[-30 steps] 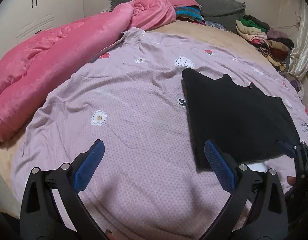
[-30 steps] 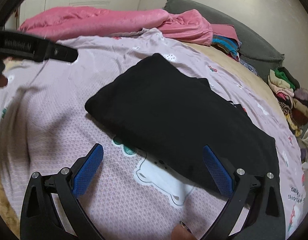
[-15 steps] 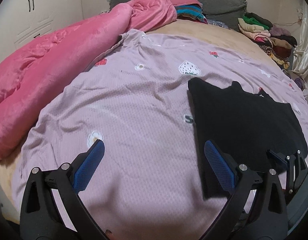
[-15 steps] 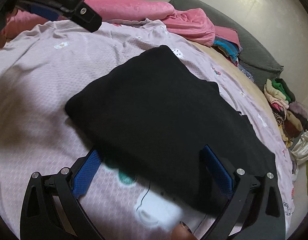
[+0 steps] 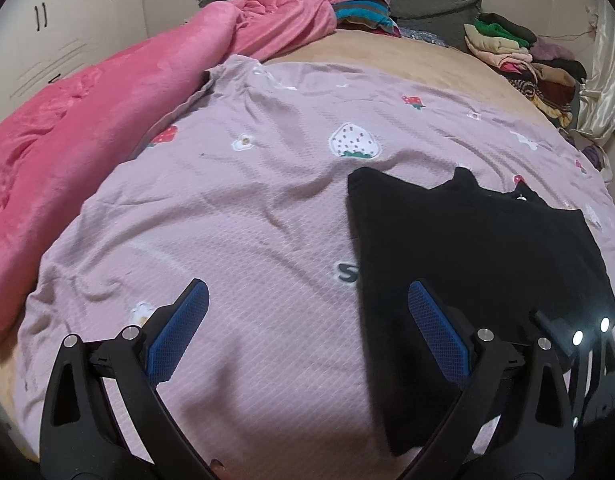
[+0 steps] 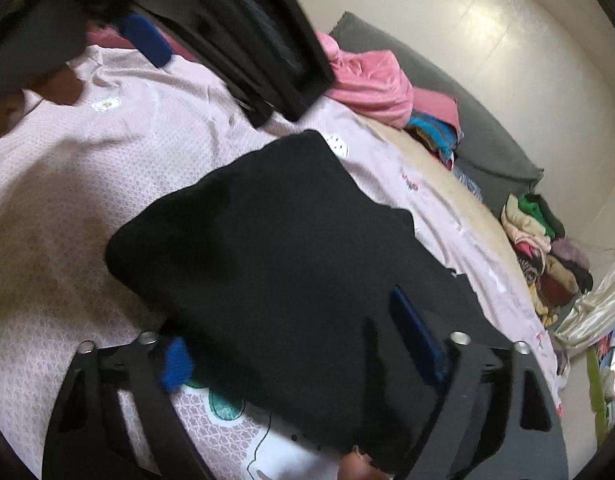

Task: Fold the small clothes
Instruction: 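Move both open grippers to the side edge of the folded black sweatshirt, then grasp the sweatshirt edge with the right gripper while the left gripper grasps it too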

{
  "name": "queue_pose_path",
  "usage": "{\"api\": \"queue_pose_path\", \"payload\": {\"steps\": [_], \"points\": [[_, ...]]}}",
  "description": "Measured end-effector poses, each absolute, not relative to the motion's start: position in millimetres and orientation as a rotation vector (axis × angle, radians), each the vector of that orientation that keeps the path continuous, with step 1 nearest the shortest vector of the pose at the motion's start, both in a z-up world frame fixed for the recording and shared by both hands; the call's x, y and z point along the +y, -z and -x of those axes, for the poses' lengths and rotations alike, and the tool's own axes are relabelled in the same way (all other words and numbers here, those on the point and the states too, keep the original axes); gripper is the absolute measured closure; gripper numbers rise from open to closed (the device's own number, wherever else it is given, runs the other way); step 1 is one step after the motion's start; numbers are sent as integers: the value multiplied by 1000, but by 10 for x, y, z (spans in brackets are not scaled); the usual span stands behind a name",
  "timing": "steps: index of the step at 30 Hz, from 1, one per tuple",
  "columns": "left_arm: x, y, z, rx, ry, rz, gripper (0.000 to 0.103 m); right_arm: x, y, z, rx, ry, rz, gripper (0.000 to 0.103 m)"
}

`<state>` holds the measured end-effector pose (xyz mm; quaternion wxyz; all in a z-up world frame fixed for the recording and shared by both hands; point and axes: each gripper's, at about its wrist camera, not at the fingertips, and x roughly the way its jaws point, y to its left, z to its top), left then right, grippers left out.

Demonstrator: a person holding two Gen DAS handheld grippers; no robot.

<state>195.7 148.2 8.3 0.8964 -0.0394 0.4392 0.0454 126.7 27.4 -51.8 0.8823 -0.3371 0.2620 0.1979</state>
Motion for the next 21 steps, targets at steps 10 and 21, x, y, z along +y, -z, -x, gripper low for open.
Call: {"api": "queue_pose_path", "payload": {"steps": [10, 21], "points": [[1287, 103, -2320, 988, -13, 157, 10, 91, 348, -1058, 466, -467, 664, 81], [1139, 263, -2484, 1035, 76, 274, 21, -192, 98, -1051, 462, -477, 526, 83]]}}
